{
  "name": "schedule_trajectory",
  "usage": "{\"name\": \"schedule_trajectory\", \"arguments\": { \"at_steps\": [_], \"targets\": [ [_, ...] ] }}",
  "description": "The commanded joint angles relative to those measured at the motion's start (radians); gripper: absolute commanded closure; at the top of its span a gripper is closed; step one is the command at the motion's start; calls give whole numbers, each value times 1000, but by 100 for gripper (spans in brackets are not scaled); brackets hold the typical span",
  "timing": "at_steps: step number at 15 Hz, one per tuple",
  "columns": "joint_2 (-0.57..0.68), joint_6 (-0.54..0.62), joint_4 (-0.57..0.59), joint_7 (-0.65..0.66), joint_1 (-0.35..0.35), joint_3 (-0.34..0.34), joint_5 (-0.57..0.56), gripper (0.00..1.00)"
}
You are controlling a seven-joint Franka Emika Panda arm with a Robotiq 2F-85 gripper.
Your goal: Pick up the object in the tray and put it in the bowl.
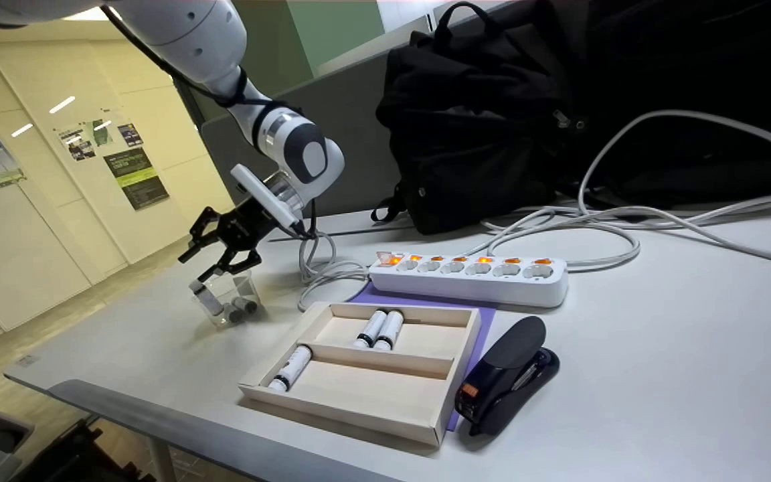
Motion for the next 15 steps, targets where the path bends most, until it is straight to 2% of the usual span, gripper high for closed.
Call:
{"name": "schedule_trajectory", "arguments": {
  "at_steps": [1, 3, 5, 9, 14, 15],
  "targets": [
    [21, -54, 72, 49, -3, 6, -3, 21],
    [-6, -37, 69, 41, 3, -4, -22, 7],
    [-48, -4, 59, 26, -1, -11, -39, 0],
    [-194, 124, -16, -52, -41, -9, -28, 0],
    [-370, 256, -85, -38, -45, -56, -126, 0],
    [-278, 203, -2, -42, -54, -30, -93, 0]
  ]
}}
